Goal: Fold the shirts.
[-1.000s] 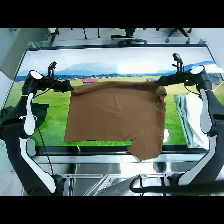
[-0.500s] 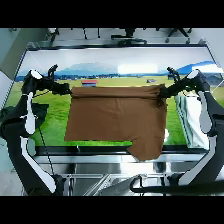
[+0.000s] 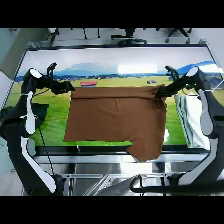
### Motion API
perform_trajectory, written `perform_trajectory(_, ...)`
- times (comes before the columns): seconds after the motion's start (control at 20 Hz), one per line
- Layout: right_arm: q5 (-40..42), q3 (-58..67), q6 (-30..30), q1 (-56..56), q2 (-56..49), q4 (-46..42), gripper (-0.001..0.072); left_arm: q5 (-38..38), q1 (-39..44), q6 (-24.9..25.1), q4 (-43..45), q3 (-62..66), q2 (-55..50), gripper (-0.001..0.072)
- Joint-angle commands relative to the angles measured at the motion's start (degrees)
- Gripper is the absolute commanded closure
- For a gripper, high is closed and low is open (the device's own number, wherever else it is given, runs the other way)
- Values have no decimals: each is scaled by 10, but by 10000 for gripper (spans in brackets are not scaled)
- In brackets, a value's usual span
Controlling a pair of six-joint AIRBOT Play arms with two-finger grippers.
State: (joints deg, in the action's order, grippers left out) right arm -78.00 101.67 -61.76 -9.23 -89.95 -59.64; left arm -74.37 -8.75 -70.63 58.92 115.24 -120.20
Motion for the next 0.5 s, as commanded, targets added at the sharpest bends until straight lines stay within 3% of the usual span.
perform_trajectory(0.0,-15,0,-44,-14,79,-23,267,-92,-24,-52,-1,49,12,18)
perform_trajectory(0.2,-62,-68,-83,-67,169,-29,253,-164,-65,-63,-1,-101,105,19)
perform_trajectory(0.45,-78,-321,-106,-173,333,-30,274,-123,-96,-18,-1,-423,256,18)
